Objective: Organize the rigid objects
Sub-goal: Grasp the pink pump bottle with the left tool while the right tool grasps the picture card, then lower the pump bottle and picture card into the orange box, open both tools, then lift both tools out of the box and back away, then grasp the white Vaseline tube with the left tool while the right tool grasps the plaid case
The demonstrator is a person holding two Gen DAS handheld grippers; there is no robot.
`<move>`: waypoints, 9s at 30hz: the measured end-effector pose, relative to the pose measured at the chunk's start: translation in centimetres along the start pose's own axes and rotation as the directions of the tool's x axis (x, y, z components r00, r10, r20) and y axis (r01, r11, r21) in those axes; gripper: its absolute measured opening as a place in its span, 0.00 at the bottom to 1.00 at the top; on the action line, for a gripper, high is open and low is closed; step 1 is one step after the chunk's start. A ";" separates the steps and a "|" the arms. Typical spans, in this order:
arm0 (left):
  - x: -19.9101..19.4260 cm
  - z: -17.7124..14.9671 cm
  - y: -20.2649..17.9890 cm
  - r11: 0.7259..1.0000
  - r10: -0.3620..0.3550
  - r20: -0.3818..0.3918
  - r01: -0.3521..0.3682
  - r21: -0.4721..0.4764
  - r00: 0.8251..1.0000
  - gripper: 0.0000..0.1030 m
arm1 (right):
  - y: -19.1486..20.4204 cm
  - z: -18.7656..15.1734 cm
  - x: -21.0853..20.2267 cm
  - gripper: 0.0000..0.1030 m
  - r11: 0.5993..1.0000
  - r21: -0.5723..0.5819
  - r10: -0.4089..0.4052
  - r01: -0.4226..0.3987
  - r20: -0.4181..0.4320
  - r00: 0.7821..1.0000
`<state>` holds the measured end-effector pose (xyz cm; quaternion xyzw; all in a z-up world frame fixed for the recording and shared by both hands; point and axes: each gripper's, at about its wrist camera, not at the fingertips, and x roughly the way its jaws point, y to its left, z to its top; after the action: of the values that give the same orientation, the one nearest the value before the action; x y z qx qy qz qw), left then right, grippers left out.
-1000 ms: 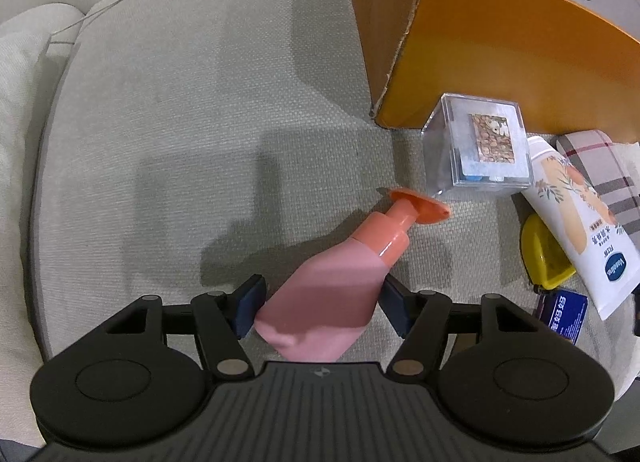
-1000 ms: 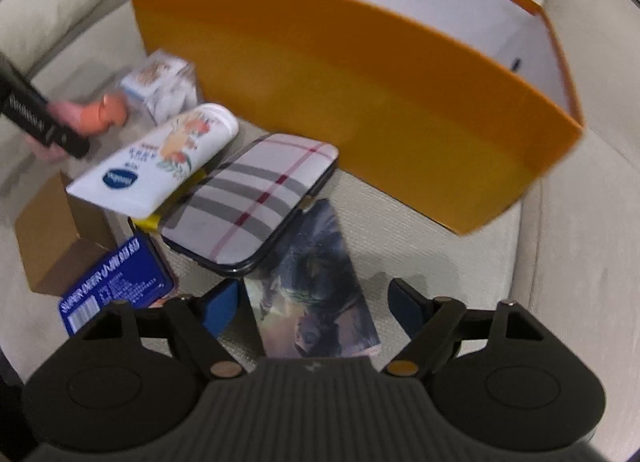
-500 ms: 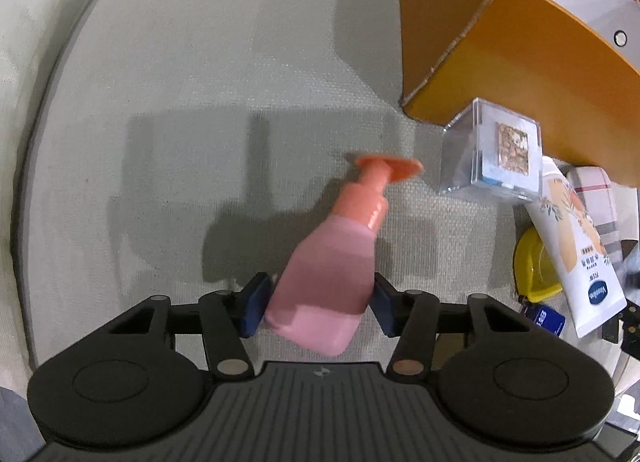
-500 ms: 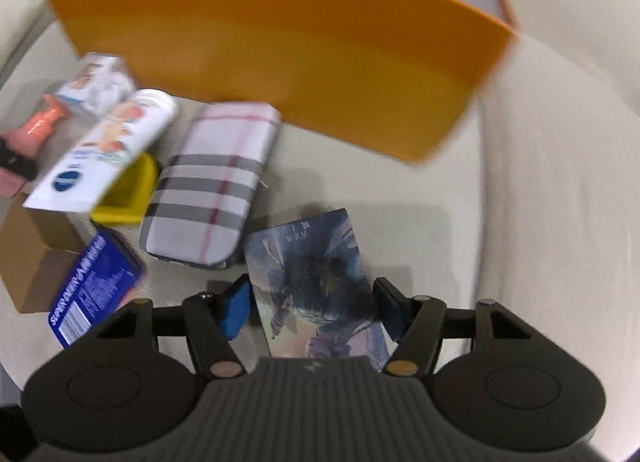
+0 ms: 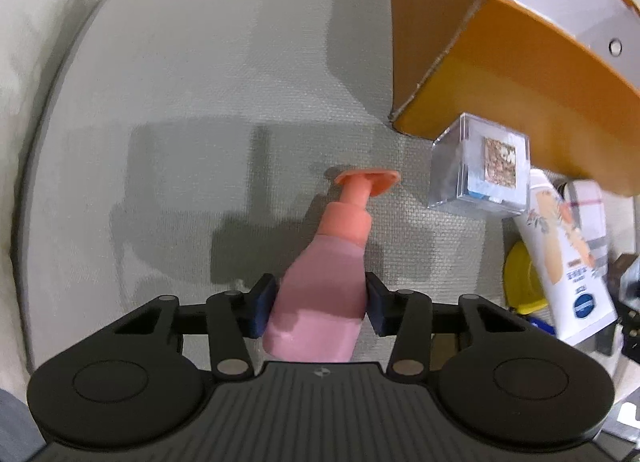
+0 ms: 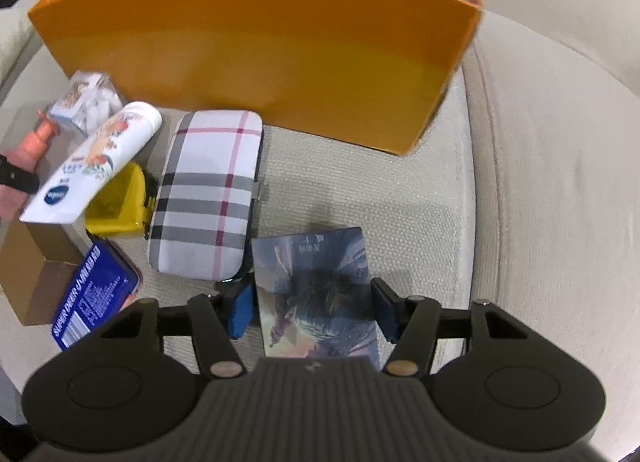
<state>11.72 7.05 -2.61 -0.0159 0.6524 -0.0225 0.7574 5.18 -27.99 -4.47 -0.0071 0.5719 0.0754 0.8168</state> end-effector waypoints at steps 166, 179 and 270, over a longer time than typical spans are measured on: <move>-8.2 6.6 -15.3 0.989 0.000 0.539 -0.080 0.125 0.842 0.58 | 0.6 14.6 -3.2 0.67 0.982 0.177 -0.095 0.058 0.203 0.975; -11.5 4.8 -15.5 0.985 0.017 0.605 -0.116 0.125 0.796 0.58 | 1.4 14.2 -6.8 0.68 0.986 0.157 -0.096 0.057 0.255 0.962; -2.7 -3.6 -6.1 0.973 -0.220 0.207 0.230 -0.026 0.953 0.55 | 4.3 5.1 0.2 0.80 0.973 0.230 0.015 -0.024 0.041 0.999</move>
<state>7.72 1.08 -0.14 -0.1112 0.5660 -0.0905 0.8118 9.40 -23.20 -2.55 0.0948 0.5606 0.0168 0.8225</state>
